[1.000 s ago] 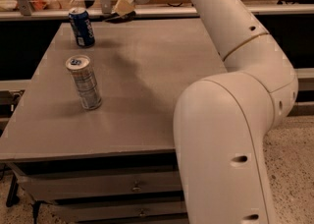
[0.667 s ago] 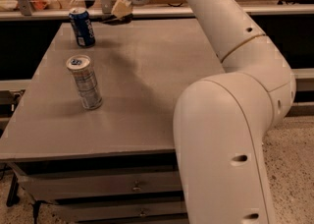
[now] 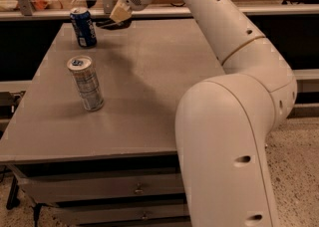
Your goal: Move rxbar chocolate near pepsi can
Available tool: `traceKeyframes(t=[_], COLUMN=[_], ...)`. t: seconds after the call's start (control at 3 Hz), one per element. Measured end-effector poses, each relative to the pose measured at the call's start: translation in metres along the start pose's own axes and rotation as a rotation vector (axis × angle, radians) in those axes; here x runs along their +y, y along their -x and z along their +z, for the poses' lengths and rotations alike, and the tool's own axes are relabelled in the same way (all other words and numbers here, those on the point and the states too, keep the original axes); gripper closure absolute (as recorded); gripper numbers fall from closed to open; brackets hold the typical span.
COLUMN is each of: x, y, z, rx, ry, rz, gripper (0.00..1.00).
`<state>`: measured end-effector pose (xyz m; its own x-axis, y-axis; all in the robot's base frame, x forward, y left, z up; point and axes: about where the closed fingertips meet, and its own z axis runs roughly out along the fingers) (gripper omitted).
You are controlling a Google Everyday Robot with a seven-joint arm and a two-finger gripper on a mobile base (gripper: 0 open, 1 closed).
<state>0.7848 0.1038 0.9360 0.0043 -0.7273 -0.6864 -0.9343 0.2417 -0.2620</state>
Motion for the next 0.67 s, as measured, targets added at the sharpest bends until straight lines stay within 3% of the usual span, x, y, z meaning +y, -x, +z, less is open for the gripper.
traceKeyframes(t=[0.33, 0.67], x=[0.0058, 0.0113], y=[-0.0006, -0.0003], z=[0.0059, 0.0118], rx=[0.000, -0.001], ry=[0.019, 0.038], rz=[0.001, 0.001], gripper=[1.00, 0.82])
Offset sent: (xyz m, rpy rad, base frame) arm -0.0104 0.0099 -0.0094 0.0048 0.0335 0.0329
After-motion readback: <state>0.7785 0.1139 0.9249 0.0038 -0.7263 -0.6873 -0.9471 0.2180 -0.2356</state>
